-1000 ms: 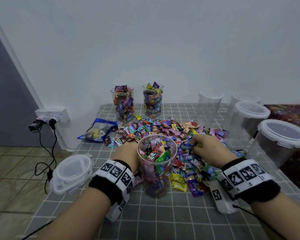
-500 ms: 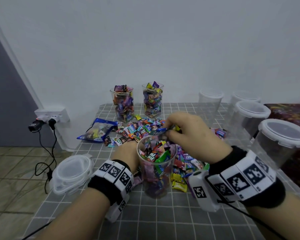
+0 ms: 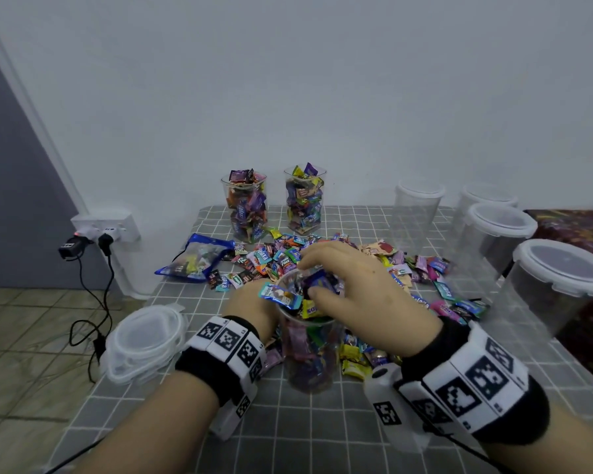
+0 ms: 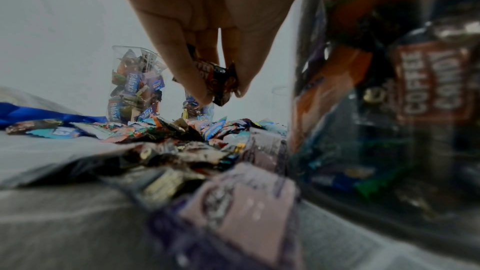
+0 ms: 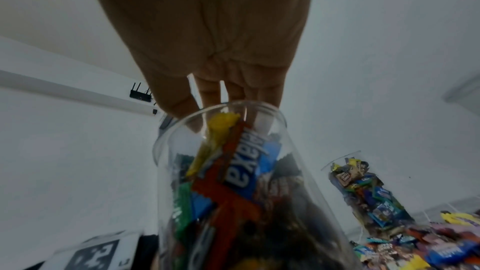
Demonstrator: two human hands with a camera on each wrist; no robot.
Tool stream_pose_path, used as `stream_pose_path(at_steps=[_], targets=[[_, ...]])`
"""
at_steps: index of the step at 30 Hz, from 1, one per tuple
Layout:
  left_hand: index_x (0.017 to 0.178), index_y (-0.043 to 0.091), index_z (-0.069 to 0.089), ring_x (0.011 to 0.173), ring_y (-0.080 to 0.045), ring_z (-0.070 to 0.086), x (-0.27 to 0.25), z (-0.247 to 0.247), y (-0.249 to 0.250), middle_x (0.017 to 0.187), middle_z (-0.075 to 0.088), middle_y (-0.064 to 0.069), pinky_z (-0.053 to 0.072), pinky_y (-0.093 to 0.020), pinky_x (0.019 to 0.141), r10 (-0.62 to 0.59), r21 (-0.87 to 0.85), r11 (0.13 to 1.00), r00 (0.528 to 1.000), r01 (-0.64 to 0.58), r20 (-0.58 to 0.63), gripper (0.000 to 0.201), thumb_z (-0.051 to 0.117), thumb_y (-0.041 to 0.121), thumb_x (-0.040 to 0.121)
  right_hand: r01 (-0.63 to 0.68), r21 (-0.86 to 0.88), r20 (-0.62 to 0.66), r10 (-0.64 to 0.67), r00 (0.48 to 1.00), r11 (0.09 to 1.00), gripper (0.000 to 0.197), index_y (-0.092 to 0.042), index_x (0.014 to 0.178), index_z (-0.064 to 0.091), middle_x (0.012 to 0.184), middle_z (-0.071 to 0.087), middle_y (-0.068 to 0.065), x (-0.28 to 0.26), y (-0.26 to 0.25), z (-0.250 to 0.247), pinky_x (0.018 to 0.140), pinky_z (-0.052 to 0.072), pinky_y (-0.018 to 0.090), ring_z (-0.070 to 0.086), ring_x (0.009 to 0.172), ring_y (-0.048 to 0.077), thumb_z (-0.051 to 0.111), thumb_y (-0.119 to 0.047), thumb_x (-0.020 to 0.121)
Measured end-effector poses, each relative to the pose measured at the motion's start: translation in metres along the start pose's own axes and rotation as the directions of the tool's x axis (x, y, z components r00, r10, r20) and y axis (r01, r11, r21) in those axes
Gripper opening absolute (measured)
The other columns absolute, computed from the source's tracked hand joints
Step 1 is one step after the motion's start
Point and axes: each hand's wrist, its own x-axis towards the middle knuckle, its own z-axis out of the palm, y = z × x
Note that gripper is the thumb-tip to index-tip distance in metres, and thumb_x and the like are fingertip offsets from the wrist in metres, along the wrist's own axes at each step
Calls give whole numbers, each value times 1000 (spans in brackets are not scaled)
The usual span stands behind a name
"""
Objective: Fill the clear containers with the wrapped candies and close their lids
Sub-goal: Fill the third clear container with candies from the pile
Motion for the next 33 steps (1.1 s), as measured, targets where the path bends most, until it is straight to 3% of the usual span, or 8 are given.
stream_pose_path(at_steps=[3,6,9,14,17,20,29,33], targets=[[97,5,64,93,-26,59,-5,-8,6,102,64,-9,48,-34,83,105,45,994,993,-103,-46,22,46,16,94,-106,83,-54,110,992,991,41,-19,126,52,125,49,-13,-9,6,-1,96,28,5,39,114,-5,58,-26,87],[97,7,65,80,-19,51,-9,-14,5,101,65,-7,38,-26,71,152,93,986,981,-141,-118,19,50,19,93,-288,252,97,272,957,924,83,-28,143,32,138,39,-20,-19,17,-1,105,32,19,36,125,-7,72,-49,73],[94,14,71,74,-9,47,-10,-19,-2,92,68,2,36,-23,67,134,-65,986,962,-154,-236,15,57,20,91,-377,442,233,301,925,814,103,-34,145,18,139,37,-22,-25,25,6,103,37,14,42,122,-13,81,-44,64],[91,18,72,81,-10,60,-12,-36,-6,88,66,6,51,-31,81,68,-325,924,925,-199,-373,10,63,18,88,-412,487,267,317,910,770,93,-35,138,22,140,42,-13,-27,28,16,109,35,23,42,130,3,81,-32,65],[84,25,70,80,-8,61,-17,-56,1,82,65,15,51,-31,81,76,-413,867,892,-280,-446,11,64,17,87,-422,498,271,327,905,758,79,-39,127,28,131,45,-16,-26,29,17,104,38,17,45,126,3,81,-23,71],[78,36,66,82,-12,64,-27,-74,17,83,67,14,53,-36,79,159,-478,783,872,-397,-463,21,65,17,86,-411,512,254,324,911,754,81,-33,130,31,137,46,-9,-27,32,19,108,38,26,47,125,3,82,-27,68],[105,27,72,102,8,52,-46,-67,51,114,65,13,35,-3,85,439,-219,840,859,-497,-265,20,63,27,87,-360,560,213,290,933,746,72,-33,126,32,126,49,-16,-29,26,19,88,40,5,49,110,-16,78,-10,74],[93,37,71,97,6,60,-47,-71,49,102,68,17,48,-29,92,355,-380,805,883,-456,-308,11,65,35,85,-344,565,177,297,938,750,68,-36,119,35,122,50,-20,-31,27,21,87,36,2,48,109,-19,79,-9,73]])
